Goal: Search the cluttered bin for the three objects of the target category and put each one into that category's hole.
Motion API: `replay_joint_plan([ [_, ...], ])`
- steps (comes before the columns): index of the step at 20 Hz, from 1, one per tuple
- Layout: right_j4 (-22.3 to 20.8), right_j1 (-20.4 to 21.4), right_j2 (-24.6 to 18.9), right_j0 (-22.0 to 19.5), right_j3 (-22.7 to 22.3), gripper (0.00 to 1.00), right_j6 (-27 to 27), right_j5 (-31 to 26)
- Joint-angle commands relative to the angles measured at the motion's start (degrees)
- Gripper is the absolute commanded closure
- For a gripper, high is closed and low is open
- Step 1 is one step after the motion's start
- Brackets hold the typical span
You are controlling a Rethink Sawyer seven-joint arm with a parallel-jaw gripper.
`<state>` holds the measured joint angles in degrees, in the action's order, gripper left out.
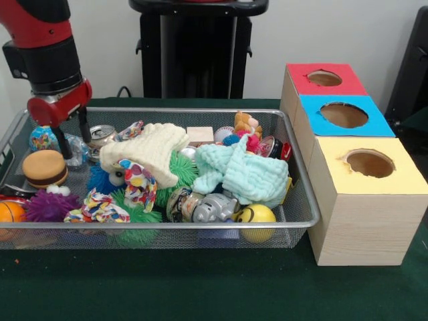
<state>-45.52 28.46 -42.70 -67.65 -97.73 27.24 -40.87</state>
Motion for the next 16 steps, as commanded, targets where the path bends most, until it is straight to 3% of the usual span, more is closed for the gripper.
replay_joint_plan([
  [1, -4.0, -4.3, -1.4, -3.5, 7.0, 0.0, -21.1, -5.9],
  [10, -4.8, -6.2, 0.1, -7.2, 9.9, 0.0, -25.7, -7.4],
  [16, -5.1, -6.6, 1.0, -9.2, 8.5, 0.0, -26.0, -6.8],
])
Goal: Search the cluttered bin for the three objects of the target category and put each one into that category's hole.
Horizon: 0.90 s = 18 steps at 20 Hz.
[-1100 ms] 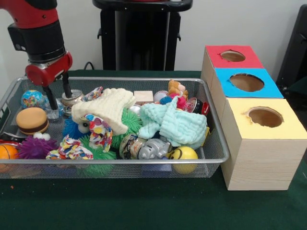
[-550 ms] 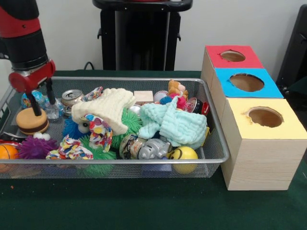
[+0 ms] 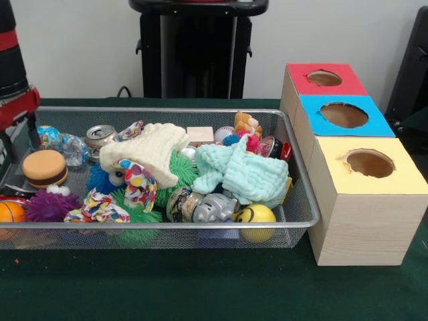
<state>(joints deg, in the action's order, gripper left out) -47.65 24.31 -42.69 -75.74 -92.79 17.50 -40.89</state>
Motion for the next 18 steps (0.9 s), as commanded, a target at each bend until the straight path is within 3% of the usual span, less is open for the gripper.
replay_joint_plan([
  [1, -3.0, -2.2, 1.1, -1.5, 2.9, 0.0, -16.1, -6.5],
  [9, -4.0, 0.8, 1.7, -3.1, -3.8, 0.0, -11.6, -2.8],
  [18, -5.4, 1.4, 2.3, -3.0, -6.9, 0.0, -7.8, 0.1],
])
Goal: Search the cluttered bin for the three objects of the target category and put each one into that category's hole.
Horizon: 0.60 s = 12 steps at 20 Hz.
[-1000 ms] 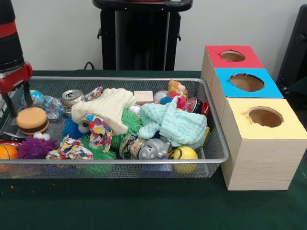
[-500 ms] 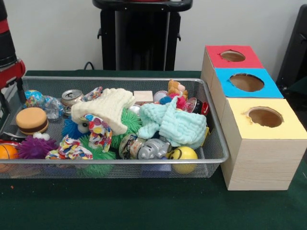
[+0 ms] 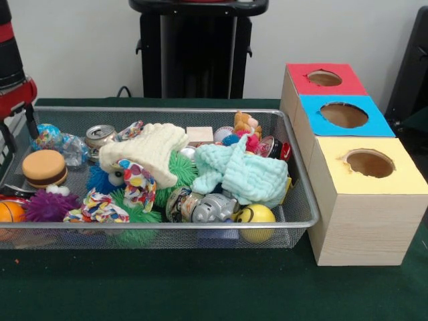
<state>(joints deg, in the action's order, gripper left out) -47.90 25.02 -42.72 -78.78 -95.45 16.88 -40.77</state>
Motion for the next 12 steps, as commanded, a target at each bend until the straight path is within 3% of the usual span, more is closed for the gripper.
replay_joint_plan([
  [1, -5.2, 0.7, 2.4, 0.1, -4.4, 0.0, -6.9, 0.1],
  [12, -5.1, 1.8, 3.0, 3.2, -6.5, 0.0, -1.7, 1.3],
])
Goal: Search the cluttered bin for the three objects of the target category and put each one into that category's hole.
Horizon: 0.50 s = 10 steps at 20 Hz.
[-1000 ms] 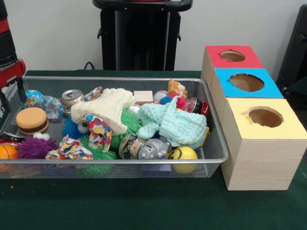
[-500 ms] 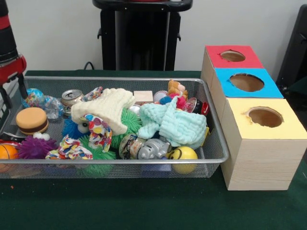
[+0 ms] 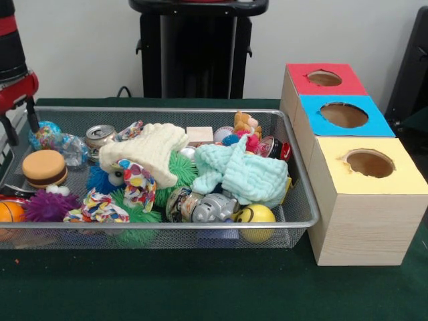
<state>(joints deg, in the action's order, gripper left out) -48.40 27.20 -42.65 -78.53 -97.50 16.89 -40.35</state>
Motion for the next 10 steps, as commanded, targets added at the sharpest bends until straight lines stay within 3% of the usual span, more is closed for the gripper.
replay_joint_plan([
  [1, -4.6, -0.3, 3.0, 3.2, -4.6, 0.0, -1.3, 1.0],
  [10, -3.8, 0.0, 3.9, 6.1, -5.6, 0.0, 2.1, 3.0],
])
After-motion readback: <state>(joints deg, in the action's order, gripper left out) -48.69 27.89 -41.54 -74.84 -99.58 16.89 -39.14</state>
